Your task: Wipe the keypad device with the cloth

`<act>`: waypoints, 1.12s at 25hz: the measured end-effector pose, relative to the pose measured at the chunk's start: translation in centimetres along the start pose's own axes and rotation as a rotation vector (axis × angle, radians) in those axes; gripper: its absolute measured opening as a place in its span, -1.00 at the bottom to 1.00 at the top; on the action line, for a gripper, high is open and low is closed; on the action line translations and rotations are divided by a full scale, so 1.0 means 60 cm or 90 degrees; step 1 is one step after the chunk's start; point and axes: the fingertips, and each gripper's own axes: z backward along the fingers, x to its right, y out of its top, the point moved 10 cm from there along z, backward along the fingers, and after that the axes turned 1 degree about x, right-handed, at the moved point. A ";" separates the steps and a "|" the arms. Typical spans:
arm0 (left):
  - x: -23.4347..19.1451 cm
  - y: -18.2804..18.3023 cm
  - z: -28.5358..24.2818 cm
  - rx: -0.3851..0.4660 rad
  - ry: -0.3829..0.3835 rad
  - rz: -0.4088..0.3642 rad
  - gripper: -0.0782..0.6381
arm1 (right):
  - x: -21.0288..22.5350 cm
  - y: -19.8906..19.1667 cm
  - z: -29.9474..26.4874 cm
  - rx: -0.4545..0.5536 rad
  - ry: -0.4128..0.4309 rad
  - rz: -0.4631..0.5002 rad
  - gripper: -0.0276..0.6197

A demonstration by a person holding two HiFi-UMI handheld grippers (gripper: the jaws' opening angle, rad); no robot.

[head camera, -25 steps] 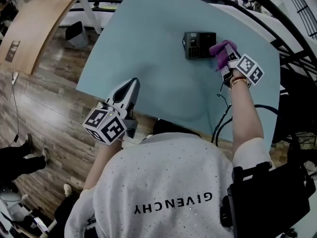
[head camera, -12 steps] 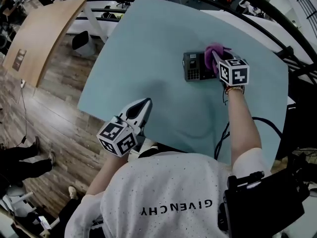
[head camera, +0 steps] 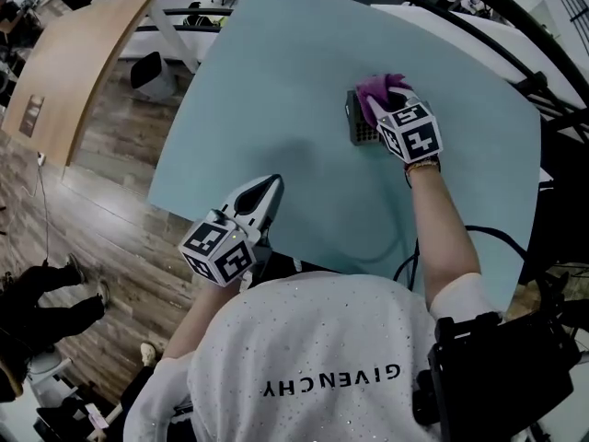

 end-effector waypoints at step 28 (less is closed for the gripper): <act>-0.133 0.122 0.064 0.000 -0.138 -0.041 -0.78 | -0.184 -0.113 -0.001 -0.191 -0.139 -0.076 -0.67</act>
